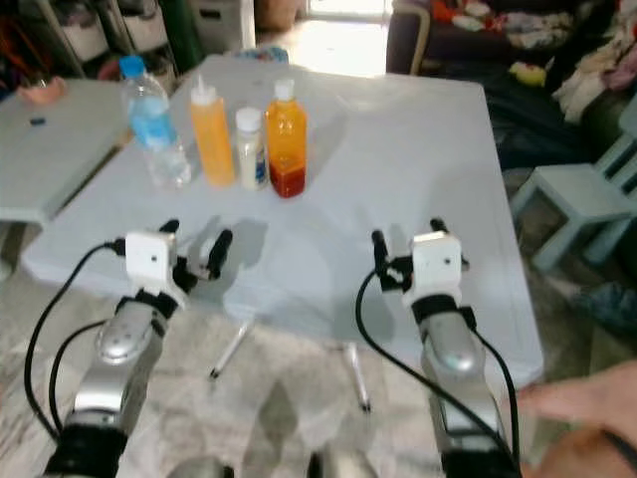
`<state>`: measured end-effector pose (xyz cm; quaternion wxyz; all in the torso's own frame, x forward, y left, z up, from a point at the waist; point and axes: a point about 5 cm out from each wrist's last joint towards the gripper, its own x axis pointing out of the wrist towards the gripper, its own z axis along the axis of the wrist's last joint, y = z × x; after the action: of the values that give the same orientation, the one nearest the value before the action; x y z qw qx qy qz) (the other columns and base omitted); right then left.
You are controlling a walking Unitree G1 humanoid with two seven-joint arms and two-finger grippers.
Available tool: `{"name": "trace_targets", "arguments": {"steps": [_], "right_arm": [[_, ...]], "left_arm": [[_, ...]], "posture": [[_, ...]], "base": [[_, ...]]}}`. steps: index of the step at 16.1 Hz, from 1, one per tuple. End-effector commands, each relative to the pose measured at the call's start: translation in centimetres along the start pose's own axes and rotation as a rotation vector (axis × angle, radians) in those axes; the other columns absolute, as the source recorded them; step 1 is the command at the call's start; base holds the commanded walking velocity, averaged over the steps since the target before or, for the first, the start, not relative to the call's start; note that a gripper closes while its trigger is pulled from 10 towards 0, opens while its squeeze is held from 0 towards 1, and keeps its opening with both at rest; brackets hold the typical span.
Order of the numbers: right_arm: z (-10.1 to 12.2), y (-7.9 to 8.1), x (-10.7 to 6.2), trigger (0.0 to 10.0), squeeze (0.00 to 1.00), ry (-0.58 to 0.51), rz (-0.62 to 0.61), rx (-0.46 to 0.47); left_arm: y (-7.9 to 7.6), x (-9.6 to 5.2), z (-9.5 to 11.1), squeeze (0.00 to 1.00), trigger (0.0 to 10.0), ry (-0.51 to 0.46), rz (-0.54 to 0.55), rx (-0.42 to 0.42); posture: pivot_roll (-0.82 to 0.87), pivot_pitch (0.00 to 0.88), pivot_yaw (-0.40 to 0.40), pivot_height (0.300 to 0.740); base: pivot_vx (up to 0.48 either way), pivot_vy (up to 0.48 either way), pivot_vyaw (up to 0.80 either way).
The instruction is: Restocking fridge
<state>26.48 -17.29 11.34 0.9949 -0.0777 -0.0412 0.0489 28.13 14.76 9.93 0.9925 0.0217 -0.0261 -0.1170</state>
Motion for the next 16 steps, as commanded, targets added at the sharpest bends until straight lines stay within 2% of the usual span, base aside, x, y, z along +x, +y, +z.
{"name": "trace_targets", "arguments": {"steps": [1,6,8,9,11,16], "right_arm": [[0.3,0.7,0.2,10.0,0.00,-0.014,0.022,0.006],[0.6,1.1,0.6,10.0,0.00,-0.030,0.064,-0.015],[1.3,1.3,0.7,10.0,0.00,-0.072,0.072,-0.032],[1.8,1.4,0.8,10.0,0.00,-0.089,0.064,-0.013],[1.6,1.4,0.9,10.0,0.00,-0.078,0.054,-0.014],[1.8,1.5,1.3,10.0,0.00,-0.089,0.030,0.007]], "left_arm": [[1.0,-0.3,0.2,0.00,10.0,-0.014,0.042,0.014],[2.0,-0.9,0.2,0.00,10.0,0.017,0.044,0.046],[2.9,-1.3,0.2,0.00,10.0,0.039,0.074,0.028],[3.8,-2.0,0.2,0.00,10.0,0.038,0.104,0.036],[3.8,-2.3,0.1,0.00,10.0,0.045,0.112,0.029],[3.0,-2.4,0.1,0.00,10.0,0.055,0.095,0.020]], "posture": [[-0.03,0.045,-0.029,0.740],[-0.01,0.062,-0.031,0.740],[0.00,0.082,-0.026,0.740],[0.00,0.099,-0.024,0.740],[0.00,0.107,-0.024,0.740],[0.01,0.116,-0.018,0.740]], "base": [[0.274,0.000,0.00],[0.000,0.000,0.00],[0.000,0.000,0.69],[0.000,0.000,0.71],[0.000,0.000,0.67],[0.000,0.000,0.00]]}}
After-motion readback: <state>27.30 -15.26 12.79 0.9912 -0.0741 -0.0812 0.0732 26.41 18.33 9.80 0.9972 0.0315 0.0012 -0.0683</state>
